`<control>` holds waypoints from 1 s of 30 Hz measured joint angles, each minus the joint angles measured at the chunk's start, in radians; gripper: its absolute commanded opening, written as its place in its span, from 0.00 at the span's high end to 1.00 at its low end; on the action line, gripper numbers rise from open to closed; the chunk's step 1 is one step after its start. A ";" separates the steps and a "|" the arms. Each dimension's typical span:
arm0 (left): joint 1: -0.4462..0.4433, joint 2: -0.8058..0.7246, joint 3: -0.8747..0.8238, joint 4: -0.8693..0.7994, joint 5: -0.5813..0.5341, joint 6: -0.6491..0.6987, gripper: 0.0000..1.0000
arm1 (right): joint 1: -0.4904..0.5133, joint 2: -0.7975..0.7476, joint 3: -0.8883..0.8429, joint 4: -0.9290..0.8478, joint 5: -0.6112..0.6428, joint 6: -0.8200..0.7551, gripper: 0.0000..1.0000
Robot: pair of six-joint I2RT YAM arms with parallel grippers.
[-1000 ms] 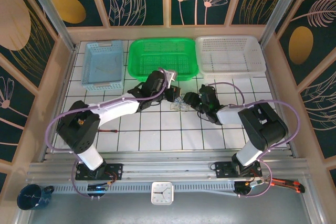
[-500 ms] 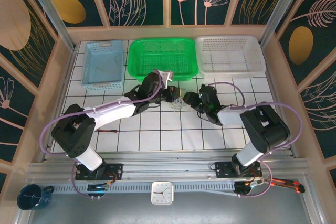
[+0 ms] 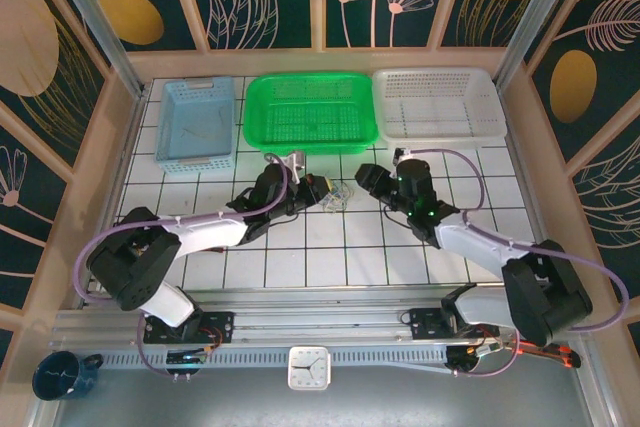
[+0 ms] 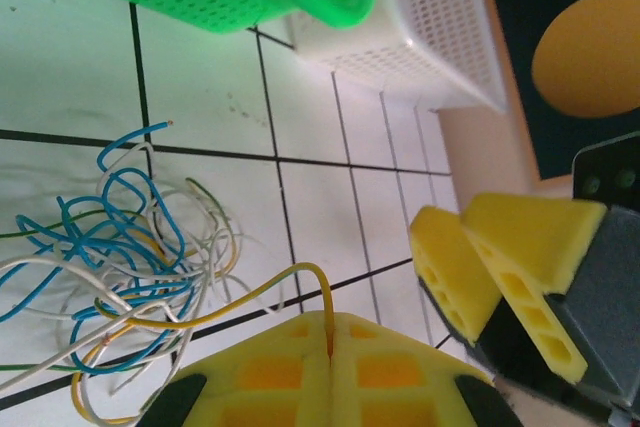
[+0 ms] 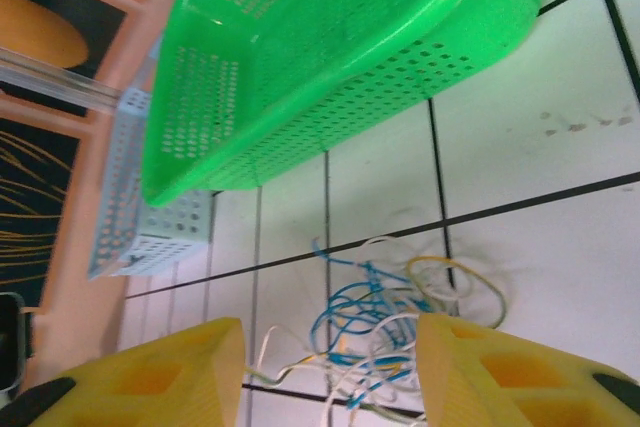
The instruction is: Untangle the cables
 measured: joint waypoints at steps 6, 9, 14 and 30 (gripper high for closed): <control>0.000 -0.027 -0.053 0.103 -0.021 -0.082 1.00 | 0.001 -0.039 -0.088 0.089 -0.054 0.110 0.57; 0.000 -0.028 -0.068 0.140 -0.032 -0.111 1.00 | 0.004 -0.038 -0.123 0.152 -0.079 0.176 0.56; 0.000 -0.028 -0.091 0.180 -0.043 -0.159 1.00 | 0.066 0.000 -0.139 0.277 -0.092 0.269 0.56; 0.000 -0.028 -0.117 0.227 -0.059 -0.209 1.00 | 0.171 0.177 -0.137 0.496 -0.093 0.378 0.58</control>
